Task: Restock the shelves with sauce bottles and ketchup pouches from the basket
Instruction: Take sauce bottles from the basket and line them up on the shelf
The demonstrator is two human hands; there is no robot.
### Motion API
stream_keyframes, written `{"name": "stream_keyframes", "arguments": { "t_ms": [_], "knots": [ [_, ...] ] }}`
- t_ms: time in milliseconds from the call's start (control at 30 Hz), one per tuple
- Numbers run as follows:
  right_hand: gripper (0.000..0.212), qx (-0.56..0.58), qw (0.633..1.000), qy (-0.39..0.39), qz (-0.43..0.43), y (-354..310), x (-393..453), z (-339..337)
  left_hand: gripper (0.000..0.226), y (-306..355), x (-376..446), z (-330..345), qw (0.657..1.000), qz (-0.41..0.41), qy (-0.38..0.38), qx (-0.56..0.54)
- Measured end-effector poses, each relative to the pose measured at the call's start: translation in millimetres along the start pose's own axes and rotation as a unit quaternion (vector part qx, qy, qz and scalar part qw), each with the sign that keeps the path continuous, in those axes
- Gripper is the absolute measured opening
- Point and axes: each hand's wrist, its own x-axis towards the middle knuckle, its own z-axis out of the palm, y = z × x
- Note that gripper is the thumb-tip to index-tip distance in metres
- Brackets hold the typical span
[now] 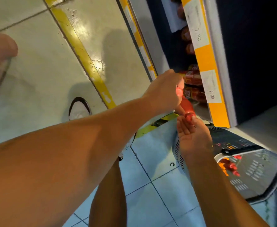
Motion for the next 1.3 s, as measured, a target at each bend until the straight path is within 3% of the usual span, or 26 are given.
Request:
{"name": "stream_keyframes", "arguments": {
  "t_ms": [233, 400, 533, 667, 800, 1000, 1200, 1300],
  "knots": [
    [0.038, 0.037, 0.999, 0.003, -0.020, -0.5, 23.7, 6.4, 0.015, -12.1, 41.1, 13.8, 0.999, 0.019, -0.027, 0.013],
    [0.010, 0.063, 0.998, 0.006, -0.029, -10.1, 32.5, 11.7, 0.008, -9.1, 62.2, 17.6, 0.996, 0.060, -0.032, 0.065],
    [0.032, 0.101, 0.994, -0.012, -0.039, -10.6, 37.3, 10.3, 0.010, -5.6, 73.6, 29.0, 0.992, 0.094, -0.037, 0.078],
    [0.031, 0.090, 0.995, -0.012, -0.039, -9.6, 34.9, 13.4, 0.033, -2.8, 79.7, 39.8, 0.992, 0.083, -0.064, 0.075],
    [0.032, 0.077, 0.997, 0.021, -0.008, -12.4, 35.4, 12.3, 0.036, -0.9, 79.7, 44.2, 0.986, 0.073, -0.116, 0.094],
    [0.043, 0.067, 0.998, -0.018, 0.002, -6.9, 31.1, 4.9, 0.037, -7.3, 54.4, 32.8, 0.990, 0.029, -0.102, 0.090],
    [0.026, -0.097, 0.995, -0.013, 0.032, 15.0, -12.5, -28.8, 0.042, -34.7, -62.4, -9.6, 0.993, -0.070, -0.084, 0.034],
    [0.031, -0.326, 0.940, -0.093, -0.031, 21.4, -56.9, -59.6, 0.045, -30.8, -128.1, -28.4, 0.988, -0.103, -0.105, 0.046]
  ]
}}
